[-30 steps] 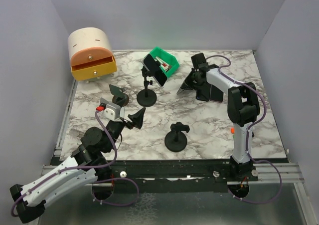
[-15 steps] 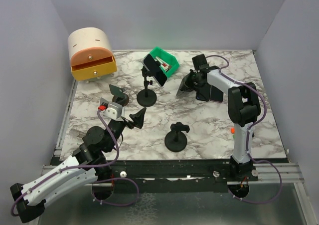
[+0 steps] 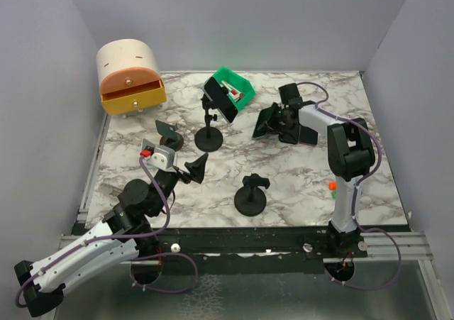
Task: Remove the phone from the phone stand
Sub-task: Place the phone at the center of the board.
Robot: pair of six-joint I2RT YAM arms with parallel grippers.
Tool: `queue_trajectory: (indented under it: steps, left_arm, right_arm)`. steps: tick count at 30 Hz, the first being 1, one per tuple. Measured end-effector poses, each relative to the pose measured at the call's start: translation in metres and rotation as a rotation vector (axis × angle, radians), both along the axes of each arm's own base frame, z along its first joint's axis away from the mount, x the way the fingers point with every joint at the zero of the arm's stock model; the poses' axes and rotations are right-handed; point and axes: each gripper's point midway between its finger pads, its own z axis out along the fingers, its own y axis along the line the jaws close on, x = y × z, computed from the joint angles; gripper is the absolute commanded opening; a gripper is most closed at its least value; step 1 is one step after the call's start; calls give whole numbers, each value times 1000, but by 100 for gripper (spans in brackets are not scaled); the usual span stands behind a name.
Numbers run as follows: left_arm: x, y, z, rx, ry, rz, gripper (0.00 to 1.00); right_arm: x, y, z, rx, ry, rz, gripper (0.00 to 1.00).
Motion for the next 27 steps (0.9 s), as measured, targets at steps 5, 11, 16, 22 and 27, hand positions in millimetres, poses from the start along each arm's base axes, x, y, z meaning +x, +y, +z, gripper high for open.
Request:
queue_trajectory:
  steps: [5,11,16,22,27]
  left_arm:
    - [-1,1,1,-5,-4,0,99]
    - [-2,2,3,-9,-6,0,99]
    - [-2,2,2,-9,-6,0,99]
    - [-2,3,3,-10,-7,0,99]
    - [-2,3,3,-11,-7,0,99]
  right_arm:
    - [-1,-4,-4,0,-3,0,35]
    - [-1,-10,-6,-3,-7,-8,38]
    - [-2,-15,-8,-6,-6,-13,39]
    - [-4,-18,-8,-13,-7,-10,40]
    - [-9,-24,-7,-24,-3,-11,40]
